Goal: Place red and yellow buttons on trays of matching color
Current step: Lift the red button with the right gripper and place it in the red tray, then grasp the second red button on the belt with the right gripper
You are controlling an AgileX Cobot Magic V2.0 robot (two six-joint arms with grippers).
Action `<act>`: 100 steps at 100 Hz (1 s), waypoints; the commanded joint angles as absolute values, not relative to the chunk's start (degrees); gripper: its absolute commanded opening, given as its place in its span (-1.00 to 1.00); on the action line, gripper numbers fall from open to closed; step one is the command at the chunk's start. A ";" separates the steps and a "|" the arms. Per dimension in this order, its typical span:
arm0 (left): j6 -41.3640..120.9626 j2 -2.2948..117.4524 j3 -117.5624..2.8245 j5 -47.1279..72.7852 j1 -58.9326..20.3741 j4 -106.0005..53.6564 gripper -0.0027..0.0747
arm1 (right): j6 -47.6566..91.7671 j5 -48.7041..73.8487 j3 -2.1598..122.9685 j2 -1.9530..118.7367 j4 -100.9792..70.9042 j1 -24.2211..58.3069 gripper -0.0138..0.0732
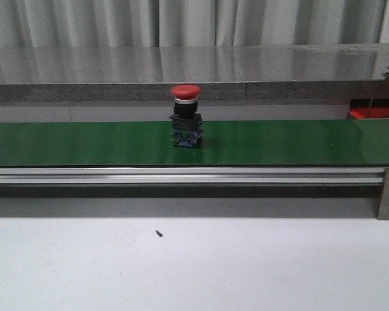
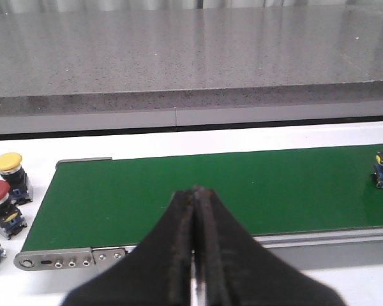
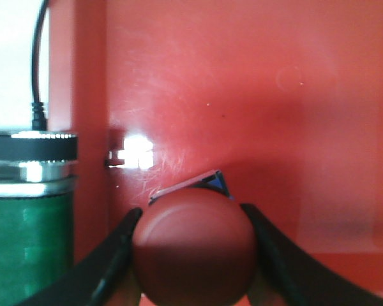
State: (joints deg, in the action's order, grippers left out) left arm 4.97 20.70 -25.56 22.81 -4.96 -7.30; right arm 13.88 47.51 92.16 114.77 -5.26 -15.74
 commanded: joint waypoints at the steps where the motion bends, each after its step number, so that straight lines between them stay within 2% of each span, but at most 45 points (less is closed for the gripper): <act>1: 5.08 20.99 -27.00 18.33 -5.48 -7.72 -0.98 | 14.53 44.94 94.70 112.78 -5.80 -15.90 -0.30; 24: 5.08 20.99 -27.00 18.33 -5.48 -7.72 -0.98 | 14.53 45.74 95.61 114.89 -6.87 -15.90 -0.24; 47: 5.08 20.99 -27.00 18.33 -5.48 -7.72 -0.98 | 14.53 47.64 97.72 114.88 -7.16 -15.90 0.36; 53: 5.08 20.99 -27.00 18.33 -5.48 -7.72 -0.98 | 14.53 48.81 98.68 114.75 -7.16 -15.90 0.44; 81: 5.08 20.99 -27.00 18.33 -5.48 -7.72 -0.98 | 15.23 54.49 102.47 109.58 -7.62 -15.77 0.45; 100: 5.08 20.99 -27.00 18.33 -5.48 -7.72 -0.98 | 21.13 52.02 96.10 99.97 -13.57 -15.72 0.45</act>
State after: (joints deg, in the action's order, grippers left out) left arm 4.97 20.70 -25.56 22.81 -4.96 -7.30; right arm 18.17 54.86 97.89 107.81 -10.26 -15.74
